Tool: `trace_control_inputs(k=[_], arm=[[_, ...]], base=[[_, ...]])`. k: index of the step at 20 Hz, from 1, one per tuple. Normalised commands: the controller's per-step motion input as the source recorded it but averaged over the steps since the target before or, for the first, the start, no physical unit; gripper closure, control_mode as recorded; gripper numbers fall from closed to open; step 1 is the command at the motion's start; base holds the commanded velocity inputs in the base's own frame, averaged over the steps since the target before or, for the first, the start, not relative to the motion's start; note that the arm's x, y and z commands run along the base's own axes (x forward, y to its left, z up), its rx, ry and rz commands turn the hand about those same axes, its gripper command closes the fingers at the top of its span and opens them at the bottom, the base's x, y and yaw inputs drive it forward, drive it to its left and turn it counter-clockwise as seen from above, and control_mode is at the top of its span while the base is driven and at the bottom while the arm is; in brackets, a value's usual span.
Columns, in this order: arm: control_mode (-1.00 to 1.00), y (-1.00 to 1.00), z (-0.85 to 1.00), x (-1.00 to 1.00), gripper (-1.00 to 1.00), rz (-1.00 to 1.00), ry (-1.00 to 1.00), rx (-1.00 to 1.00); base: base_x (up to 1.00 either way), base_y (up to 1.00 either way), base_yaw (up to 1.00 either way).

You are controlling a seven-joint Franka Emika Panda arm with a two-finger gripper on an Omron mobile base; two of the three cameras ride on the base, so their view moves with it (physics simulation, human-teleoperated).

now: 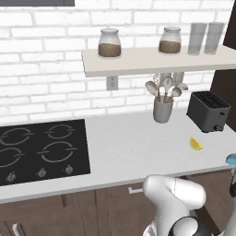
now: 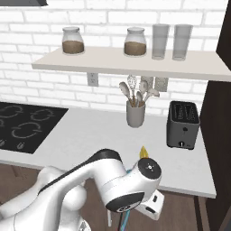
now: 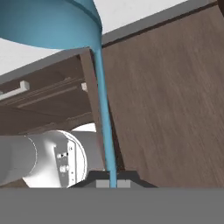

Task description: Pick the ladle from the drawer and place it on the counter.

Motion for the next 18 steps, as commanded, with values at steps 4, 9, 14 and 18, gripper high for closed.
trace_control_inputs(k=[4, 9, 14, 18], arm=[[-1.00, 1.00, 1.00, 0.35, 1.00, 0.10, 0.00, 0.00], [-1.00, 1.00, 0.99, 0.40, 1.00, 0.10, 0.00, 0.02], [-1.00, 1.00, 0.36, 0.30, 1.00, 0.12, -0.05, 0.06], [-1.00, 1.00, 0.01, 0.51, 1.00, 0.08, -0.05, 0.05]], base=[[0.00, 0.00, 0.00], [0.00, 0.00, 0.00], [0.00, 0.00, 0.00], [0.00, 0.00, 0.00]])
